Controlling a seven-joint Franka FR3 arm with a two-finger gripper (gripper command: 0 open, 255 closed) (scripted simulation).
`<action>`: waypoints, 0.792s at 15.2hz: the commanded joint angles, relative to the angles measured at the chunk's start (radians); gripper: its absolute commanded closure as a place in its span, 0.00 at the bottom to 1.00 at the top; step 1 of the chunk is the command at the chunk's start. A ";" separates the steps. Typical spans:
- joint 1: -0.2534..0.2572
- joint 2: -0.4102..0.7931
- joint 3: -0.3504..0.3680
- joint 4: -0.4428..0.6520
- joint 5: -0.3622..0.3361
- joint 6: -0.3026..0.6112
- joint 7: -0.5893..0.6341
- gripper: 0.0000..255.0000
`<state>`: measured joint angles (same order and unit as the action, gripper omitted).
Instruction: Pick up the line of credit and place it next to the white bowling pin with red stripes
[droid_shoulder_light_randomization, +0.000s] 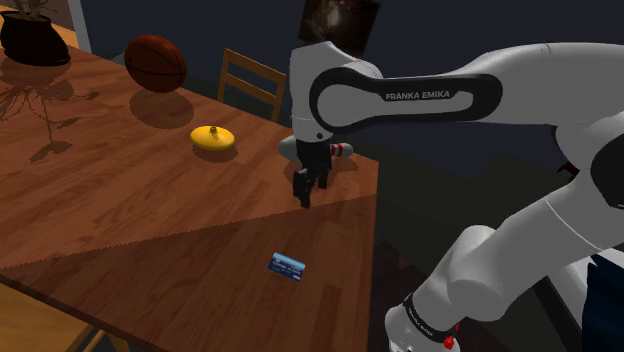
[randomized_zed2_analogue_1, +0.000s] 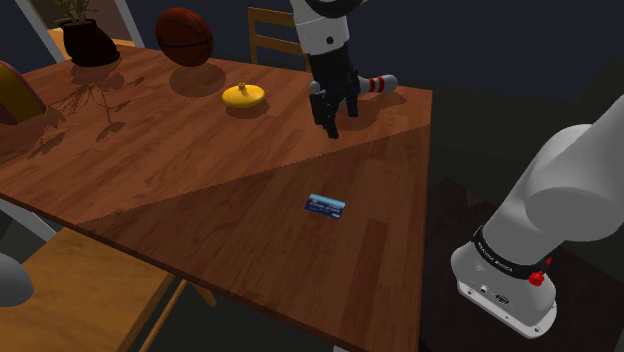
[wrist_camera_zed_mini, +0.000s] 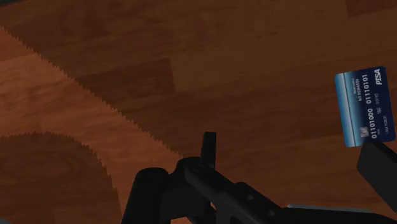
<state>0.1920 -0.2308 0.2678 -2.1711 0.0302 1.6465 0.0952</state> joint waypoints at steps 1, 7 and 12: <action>0.020 0.059 0.026 0.018 0.003 -0.010 0.006 0.00; 0.083 0.230 0.098 0.057 0.010 -0.031 0.023 0.00; 0.123 0.326 0.136 0.065 0.015 -0.031 0.032 0.00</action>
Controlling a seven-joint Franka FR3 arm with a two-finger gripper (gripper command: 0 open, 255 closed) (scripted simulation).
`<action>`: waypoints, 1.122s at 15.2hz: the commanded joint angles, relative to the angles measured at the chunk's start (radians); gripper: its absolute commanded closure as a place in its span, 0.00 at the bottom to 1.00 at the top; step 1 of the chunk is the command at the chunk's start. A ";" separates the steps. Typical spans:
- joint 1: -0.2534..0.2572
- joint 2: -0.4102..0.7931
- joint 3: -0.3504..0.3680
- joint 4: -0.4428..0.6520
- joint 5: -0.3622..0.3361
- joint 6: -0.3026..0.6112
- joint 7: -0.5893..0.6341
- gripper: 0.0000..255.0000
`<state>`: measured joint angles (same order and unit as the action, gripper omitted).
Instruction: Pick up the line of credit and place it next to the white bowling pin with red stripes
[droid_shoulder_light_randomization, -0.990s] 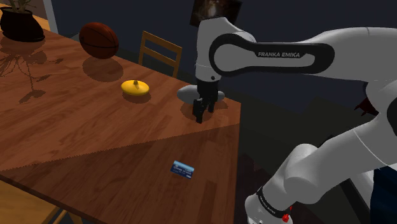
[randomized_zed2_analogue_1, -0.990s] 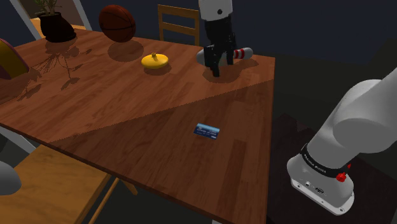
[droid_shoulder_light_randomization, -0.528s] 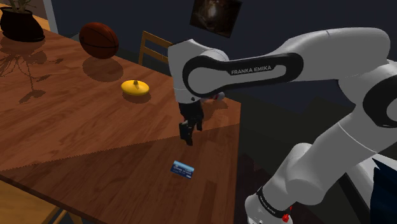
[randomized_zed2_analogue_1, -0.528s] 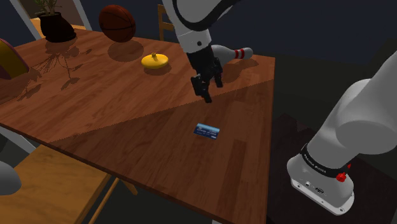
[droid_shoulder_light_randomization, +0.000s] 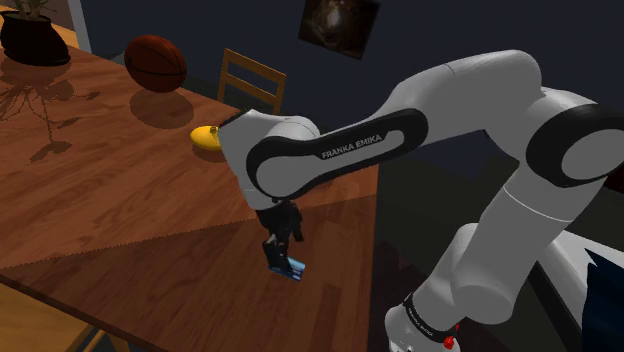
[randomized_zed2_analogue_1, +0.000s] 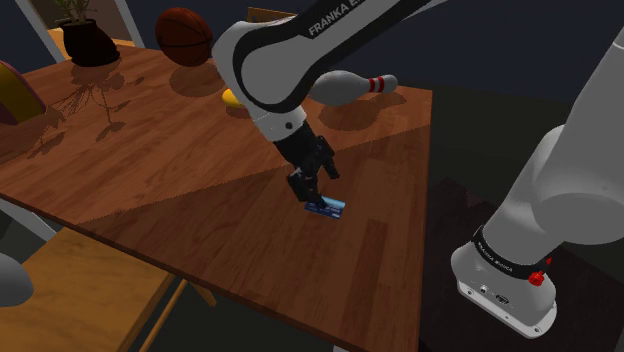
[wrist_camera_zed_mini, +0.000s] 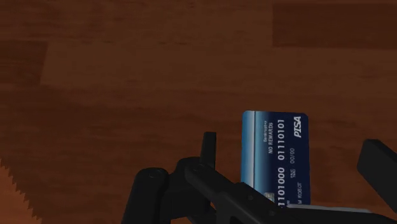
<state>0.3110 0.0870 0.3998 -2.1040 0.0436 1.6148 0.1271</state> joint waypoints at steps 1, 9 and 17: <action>0.004 0.005 0.004 -0.017 0.002 0.013 -0.001 0.00; 0.005 -0.006 0.006 -0.101 0.008 0.087 -0.005 0.00; 0.005 -0.006 0.006 -0.101 0.008 0.086 -0.005 1.00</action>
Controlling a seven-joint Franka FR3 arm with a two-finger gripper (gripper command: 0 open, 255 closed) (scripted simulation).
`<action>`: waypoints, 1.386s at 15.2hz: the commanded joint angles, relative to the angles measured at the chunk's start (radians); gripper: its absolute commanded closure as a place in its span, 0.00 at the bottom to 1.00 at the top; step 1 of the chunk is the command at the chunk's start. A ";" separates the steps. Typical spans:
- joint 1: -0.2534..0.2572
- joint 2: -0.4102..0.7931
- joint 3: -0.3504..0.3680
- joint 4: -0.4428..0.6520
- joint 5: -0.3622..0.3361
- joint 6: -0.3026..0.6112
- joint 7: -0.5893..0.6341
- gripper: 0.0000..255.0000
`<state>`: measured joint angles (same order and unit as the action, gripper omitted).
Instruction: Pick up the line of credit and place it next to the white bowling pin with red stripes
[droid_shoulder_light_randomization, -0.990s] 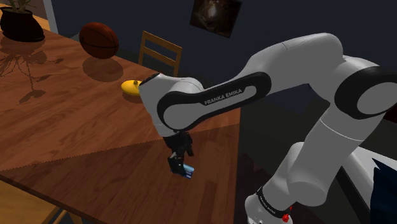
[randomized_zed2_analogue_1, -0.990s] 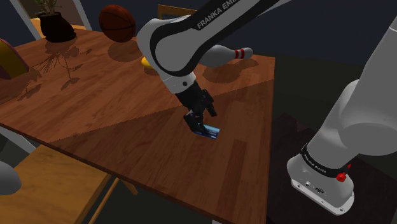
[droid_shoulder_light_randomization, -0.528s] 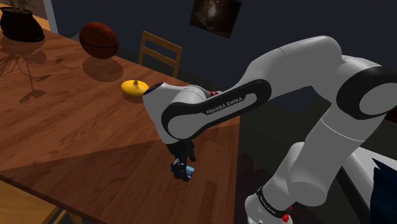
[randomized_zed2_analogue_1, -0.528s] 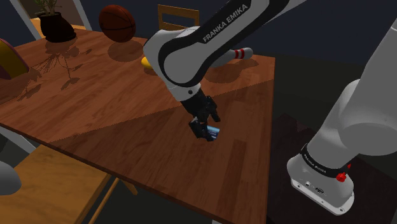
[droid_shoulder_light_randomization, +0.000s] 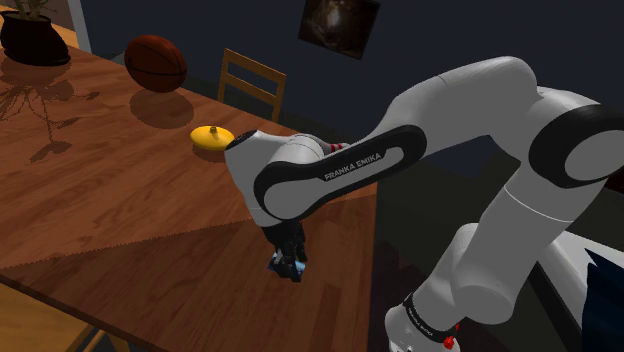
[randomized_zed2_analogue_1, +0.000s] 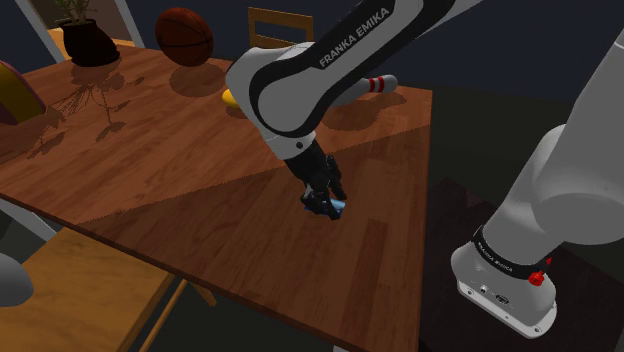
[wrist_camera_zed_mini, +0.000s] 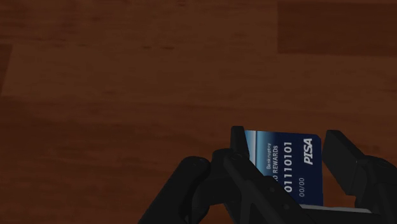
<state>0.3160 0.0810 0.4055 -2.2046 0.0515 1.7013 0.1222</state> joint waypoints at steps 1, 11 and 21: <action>0.000 0.000 0.000 0.000 0.000 0.000 0.000 1.00; -0.002 -0.032 0.000 0.022 0.010 -0.052 -0.006 1.00; -0.006 -0.098 -0.003 0.092 0.027 -0.184 -0.017 1.00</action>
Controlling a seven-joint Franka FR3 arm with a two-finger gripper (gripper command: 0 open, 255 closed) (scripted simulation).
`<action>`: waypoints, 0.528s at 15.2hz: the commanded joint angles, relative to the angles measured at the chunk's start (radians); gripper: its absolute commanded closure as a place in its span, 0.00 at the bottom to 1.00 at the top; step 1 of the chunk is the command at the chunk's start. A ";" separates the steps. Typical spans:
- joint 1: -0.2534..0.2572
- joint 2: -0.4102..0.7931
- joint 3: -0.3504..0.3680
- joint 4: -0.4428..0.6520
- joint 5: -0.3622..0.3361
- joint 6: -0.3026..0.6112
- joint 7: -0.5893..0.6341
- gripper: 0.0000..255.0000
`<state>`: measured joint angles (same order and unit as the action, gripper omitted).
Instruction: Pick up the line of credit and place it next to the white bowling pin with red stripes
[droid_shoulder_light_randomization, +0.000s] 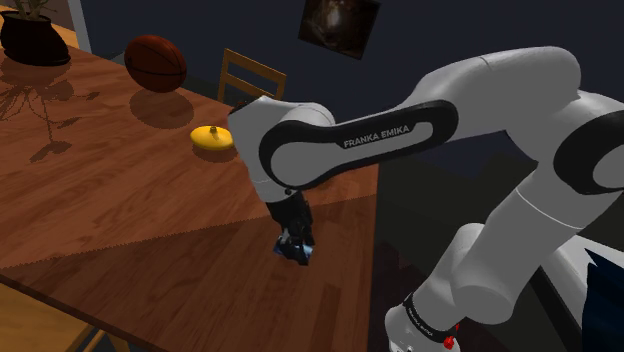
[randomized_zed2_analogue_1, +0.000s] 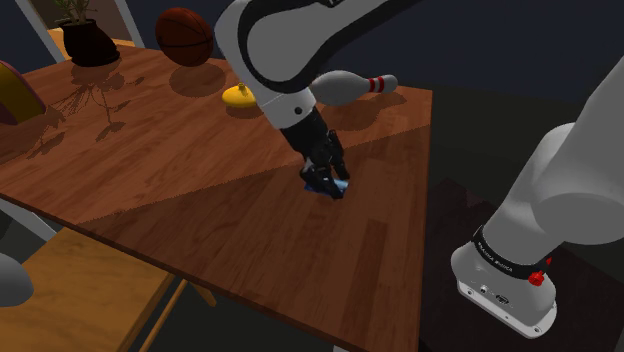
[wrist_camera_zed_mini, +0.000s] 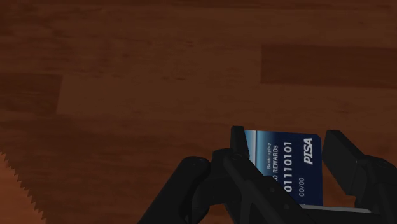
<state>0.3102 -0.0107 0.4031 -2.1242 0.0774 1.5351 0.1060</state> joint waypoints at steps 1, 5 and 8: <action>-0.001 -0.011 -0.001 0.020 0.003 -0.031 -0.002 1.00; -0.002 -0.031 -0.003 0.055 0.008 -0.084 -0.004 1.00; -0.003 -0.043 -0.005 0.083 0.010 -0.123 -0.005 1.00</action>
<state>0.3071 -0.0496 0.3989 -2.0498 0.0867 1.4242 0.1012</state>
